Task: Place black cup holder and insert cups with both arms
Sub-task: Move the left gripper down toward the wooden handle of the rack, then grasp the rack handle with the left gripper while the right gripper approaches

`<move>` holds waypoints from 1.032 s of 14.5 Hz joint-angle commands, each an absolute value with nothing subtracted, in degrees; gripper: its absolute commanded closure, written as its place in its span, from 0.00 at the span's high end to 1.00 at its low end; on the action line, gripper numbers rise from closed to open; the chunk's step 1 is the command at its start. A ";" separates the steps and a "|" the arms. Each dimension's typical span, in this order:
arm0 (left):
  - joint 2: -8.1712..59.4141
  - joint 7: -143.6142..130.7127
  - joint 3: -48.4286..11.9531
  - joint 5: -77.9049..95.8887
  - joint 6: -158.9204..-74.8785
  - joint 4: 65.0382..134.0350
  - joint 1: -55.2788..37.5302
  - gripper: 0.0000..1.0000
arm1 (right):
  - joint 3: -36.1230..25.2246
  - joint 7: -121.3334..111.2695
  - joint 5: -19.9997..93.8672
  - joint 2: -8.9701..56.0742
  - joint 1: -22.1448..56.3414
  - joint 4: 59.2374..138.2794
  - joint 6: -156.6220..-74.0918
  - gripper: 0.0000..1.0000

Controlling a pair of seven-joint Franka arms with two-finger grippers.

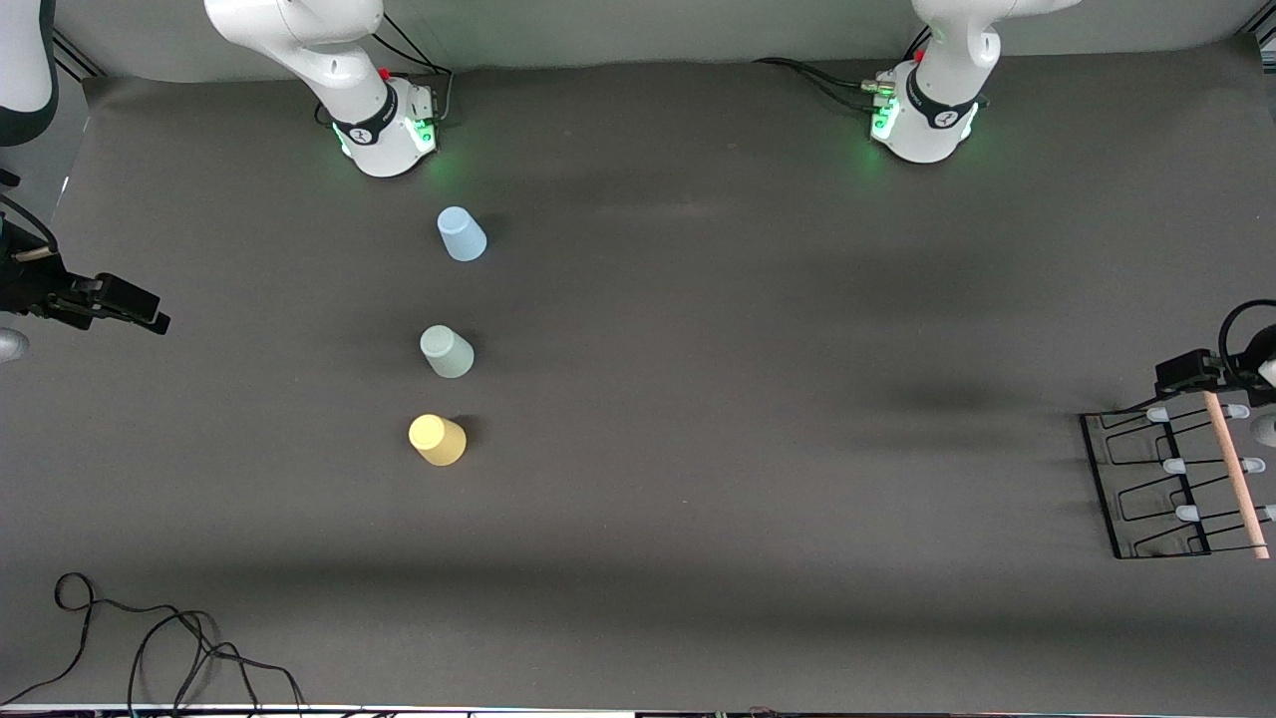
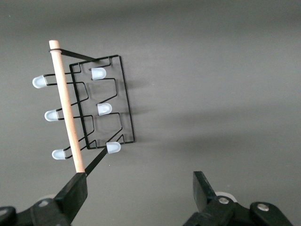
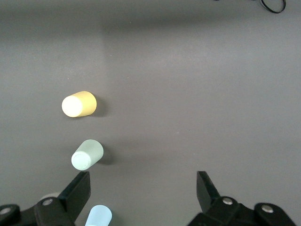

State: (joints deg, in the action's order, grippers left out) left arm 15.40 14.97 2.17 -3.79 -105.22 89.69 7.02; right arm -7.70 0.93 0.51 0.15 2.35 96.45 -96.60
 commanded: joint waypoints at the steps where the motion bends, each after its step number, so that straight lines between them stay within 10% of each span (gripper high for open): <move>1: 18.01 19.59 1.93 -4.39 -108.01 89.74 10.71 1.00 | -7.38 2.46 1.58 0.88 2.20 94.83 -95.54 1.00; 15: 31.29 21.27 1.93 -4.48 -127.87 89.65 16.35 0.97 | -6.86 7.29 1.58 0.79 2.55 95.01 -94.57 1.00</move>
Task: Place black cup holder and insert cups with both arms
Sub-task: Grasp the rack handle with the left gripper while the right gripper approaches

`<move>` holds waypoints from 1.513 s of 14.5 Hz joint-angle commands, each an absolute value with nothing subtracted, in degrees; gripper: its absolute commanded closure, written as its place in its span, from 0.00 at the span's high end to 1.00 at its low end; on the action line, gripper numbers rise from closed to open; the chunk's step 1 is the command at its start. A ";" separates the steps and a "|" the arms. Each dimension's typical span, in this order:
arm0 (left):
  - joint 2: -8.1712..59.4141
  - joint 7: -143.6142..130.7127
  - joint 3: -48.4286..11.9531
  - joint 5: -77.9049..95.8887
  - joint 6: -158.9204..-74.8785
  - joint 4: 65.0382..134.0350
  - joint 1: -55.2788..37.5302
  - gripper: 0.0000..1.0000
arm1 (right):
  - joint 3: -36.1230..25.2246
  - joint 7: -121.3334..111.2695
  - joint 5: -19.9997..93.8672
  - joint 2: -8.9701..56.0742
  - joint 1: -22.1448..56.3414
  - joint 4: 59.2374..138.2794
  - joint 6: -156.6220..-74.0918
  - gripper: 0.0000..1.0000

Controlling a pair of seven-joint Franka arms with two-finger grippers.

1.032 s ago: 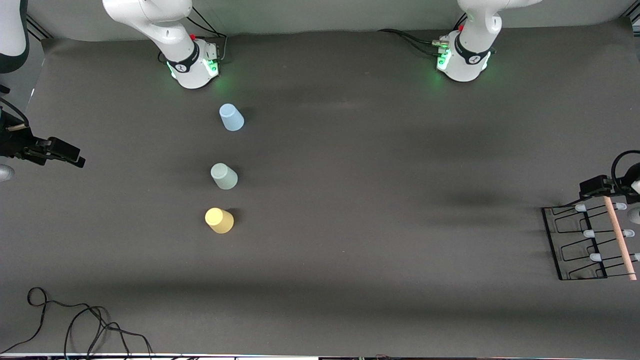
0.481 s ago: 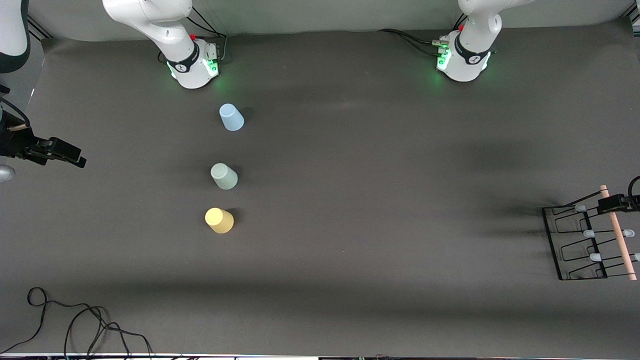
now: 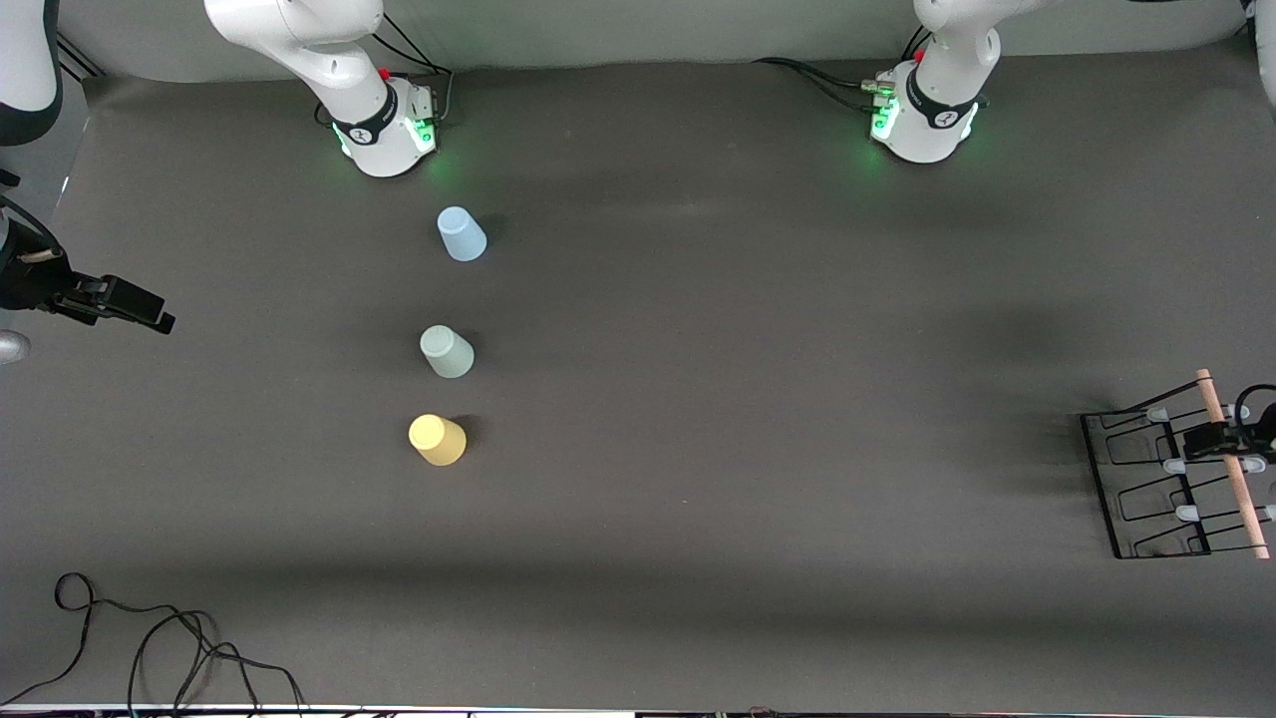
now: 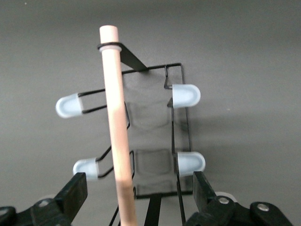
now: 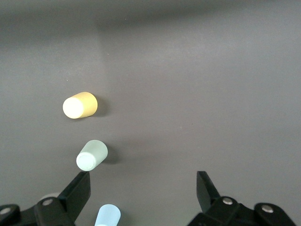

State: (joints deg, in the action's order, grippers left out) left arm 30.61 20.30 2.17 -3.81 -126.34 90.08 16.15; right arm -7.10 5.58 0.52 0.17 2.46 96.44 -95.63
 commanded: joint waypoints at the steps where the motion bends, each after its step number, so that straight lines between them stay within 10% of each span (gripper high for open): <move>1: 31.38 21.27 1.93 -4.48 -127.97 89.56 16.35 0.91 | -6.77 7.38 1.58 0.79 2.64 95.01 -94.57 1.00; 7: 31.29 21.36 1.85 -4.39 -127.53 89.56 16.96 0.34 | -6.86 7.47 1.58 0.79 3.34 95.10 -94.31 1.00; 13: 30.94 21.10 1.76 -4.39 -127.18 89.47 16.96 0.02 | -6.77 15.02 1.58 0.88 5.27 95.19 -94.22 1.00; 22: 26.82 17.16 0.09 -0.19 -116.74 87.36 13.54 0.00 | -6.85 35.05 4.12 2.45 13.09 95.27 -94.39 1.00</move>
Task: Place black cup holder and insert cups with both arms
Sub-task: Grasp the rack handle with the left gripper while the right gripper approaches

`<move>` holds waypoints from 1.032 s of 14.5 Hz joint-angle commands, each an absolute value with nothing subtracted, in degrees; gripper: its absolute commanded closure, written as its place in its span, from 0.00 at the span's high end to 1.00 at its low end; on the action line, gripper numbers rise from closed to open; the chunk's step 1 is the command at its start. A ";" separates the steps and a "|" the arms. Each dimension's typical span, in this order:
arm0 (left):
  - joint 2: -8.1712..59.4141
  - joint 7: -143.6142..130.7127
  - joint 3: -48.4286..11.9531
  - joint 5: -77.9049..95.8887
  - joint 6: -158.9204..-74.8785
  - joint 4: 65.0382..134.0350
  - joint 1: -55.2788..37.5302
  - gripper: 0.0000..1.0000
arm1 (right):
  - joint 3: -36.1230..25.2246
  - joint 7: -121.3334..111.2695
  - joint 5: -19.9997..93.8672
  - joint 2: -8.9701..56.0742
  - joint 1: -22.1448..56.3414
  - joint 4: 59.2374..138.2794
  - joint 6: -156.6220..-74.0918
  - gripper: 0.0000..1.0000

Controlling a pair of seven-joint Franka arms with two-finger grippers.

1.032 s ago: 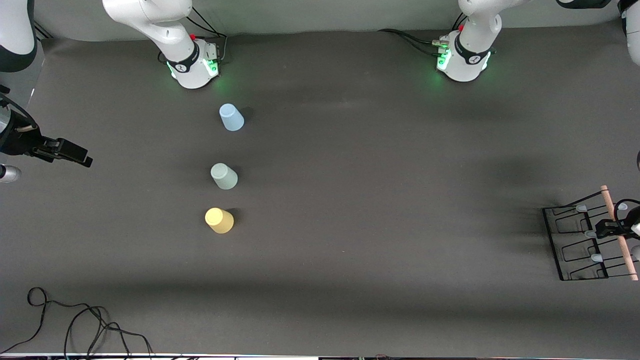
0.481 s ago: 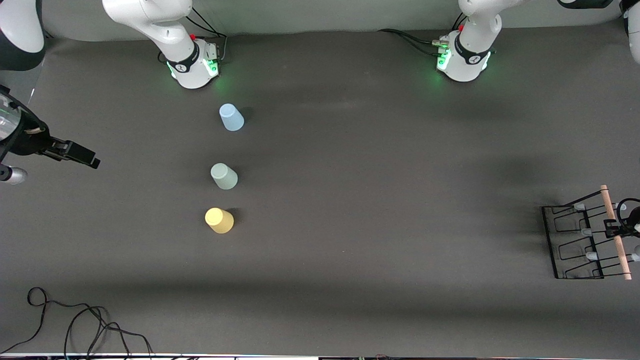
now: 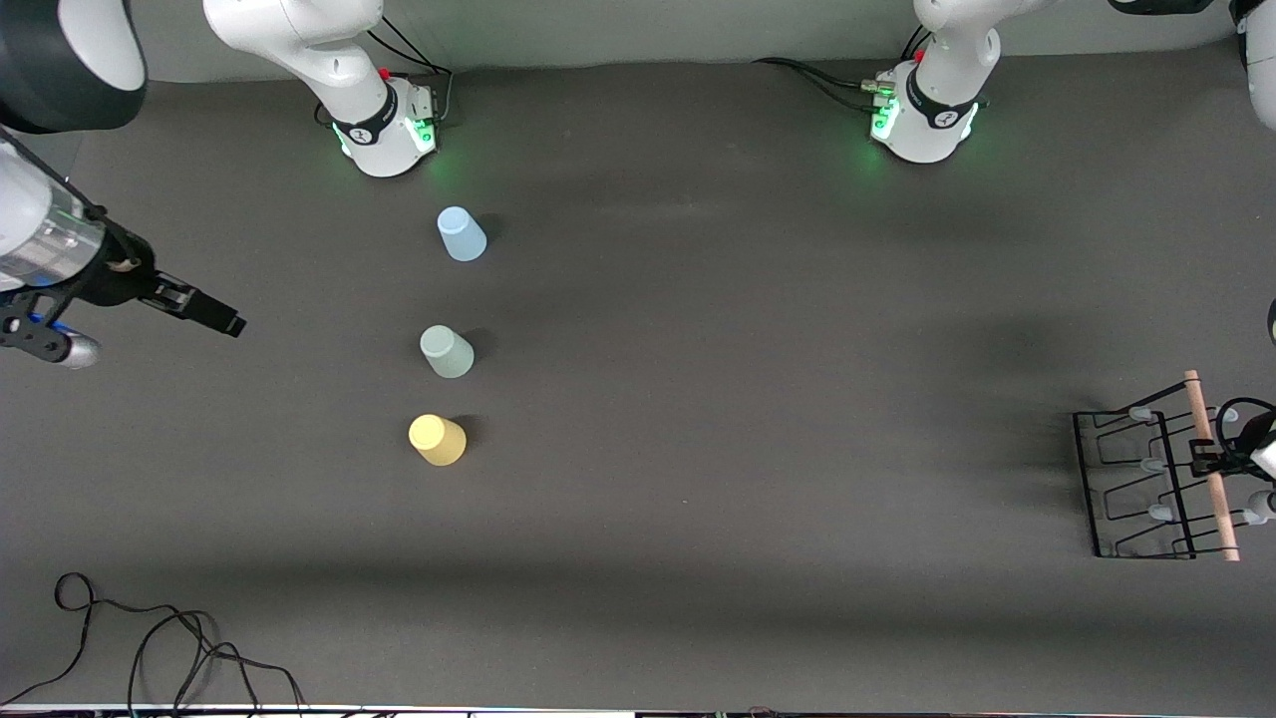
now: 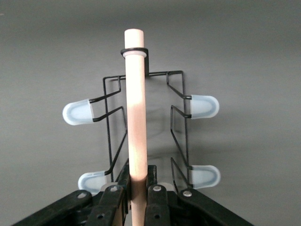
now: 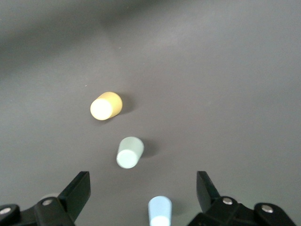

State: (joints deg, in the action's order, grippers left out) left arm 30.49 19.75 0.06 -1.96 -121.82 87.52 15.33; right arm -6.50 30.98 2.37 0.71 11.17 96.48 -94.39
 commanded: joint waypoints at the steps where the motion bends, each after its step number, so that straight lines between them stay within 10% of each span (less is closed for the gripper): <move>1: 25.94 15.05 -0.09 0.09 -114.89 87.36 12.14 0.00 | -6.77 36.03 4.39 3.24 13.36 95.19 -95.00 1.00; 15: 19.33 -25.98 -0.09 0.09 -108.89 90.00 -16.06 0.00 | -6.77 35.33 4.66 15.01 19.86 103.01 -117.41 1.00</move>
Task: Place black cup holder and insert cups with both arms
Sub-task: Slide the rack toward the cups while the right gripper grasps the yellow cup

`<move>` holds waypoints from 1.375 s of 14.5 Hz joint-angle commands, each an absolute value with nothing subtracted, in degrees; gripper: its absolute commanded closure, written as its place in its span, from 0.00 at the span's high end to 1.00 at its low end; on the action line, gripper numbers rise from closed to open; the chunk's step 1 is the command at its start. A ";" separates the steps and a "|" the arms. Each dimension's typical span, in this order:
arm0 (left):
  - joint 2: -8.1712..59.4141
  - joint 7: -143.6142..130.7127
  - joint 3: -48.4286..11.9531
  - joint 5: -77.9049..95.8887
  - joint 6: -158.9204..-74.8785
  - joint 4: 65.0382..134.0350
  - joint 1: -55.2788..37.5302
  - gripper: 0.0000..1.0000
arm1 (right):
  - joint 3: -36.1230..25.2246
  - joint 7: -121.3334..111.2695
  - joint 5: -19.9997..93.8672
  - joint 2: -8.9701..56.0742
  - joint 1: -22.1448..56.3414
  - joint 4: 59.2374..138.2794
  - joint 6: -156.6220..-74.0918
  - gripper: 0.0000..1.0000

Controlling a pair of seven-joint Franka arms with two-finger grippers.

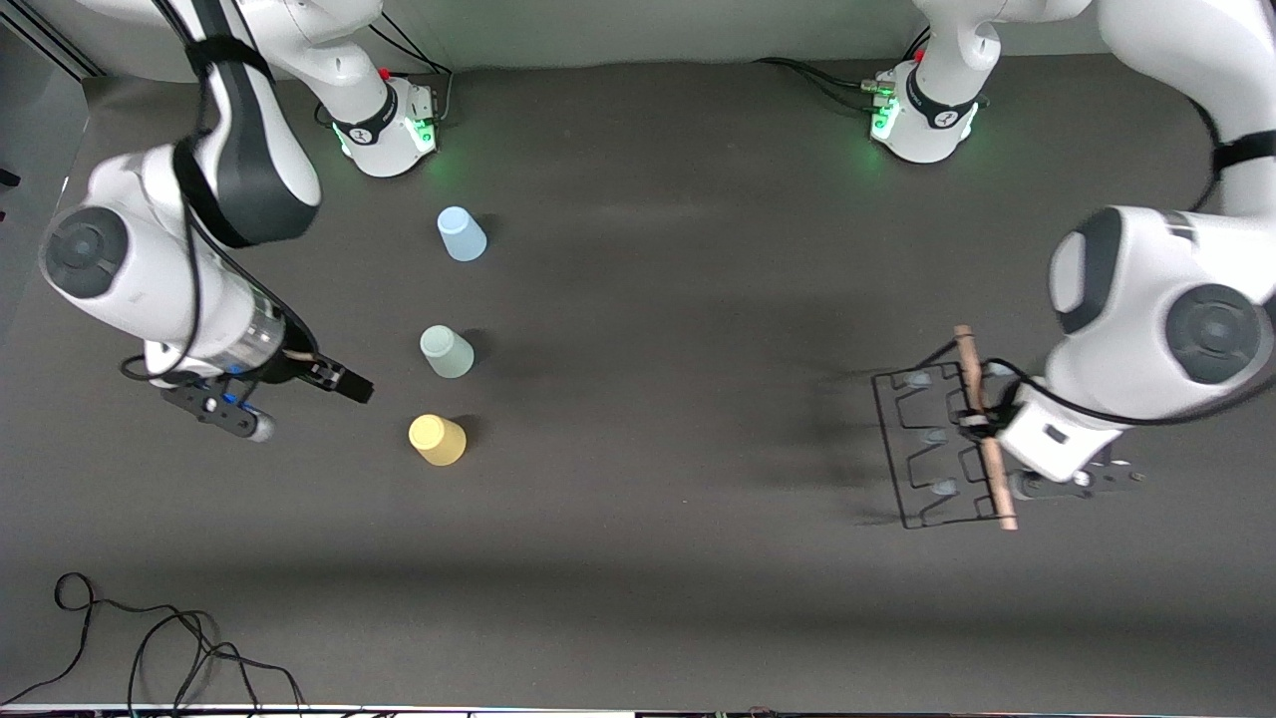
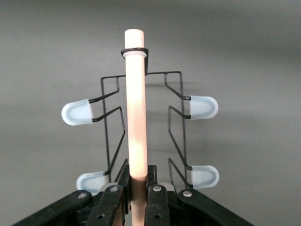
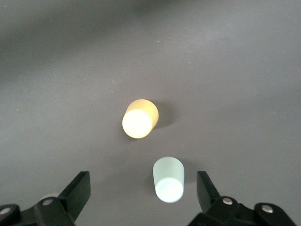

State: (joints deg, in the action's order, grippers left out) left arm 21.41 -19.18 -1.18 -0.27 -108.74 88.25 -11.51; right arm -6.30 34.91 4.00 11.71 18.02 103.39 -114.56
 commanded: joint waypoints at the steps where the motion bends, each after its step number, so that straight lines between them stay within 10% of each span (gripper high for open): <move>1: 19.68 -29.41 -0.09 0.09 -109.24 90.00 -18.61 0.00 | -6.77 35.33 4.66 17.03 20.12 103.01 -118.90 1.00; 12: 22.41 -40.87 -0.09 0.09 -115.22 92.89 -40.85 0.00 | -7.21 28.48 5.01 24.96 20.92 109.25 -133.58 1.00; 20: 25.22 -44.89 -0.26 0.35 -123.91 95.10 -44.47 0.00 | -7.47 25.40 5.10 22.06 19.34 107.75 -127.09 1.00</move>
State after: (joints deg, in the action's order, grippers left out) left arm 25.76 -41.44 -0.99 -0.22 -122.13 94.75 -43.18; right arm -7.36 28.29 4.21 23.29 20.31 107.84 -128.85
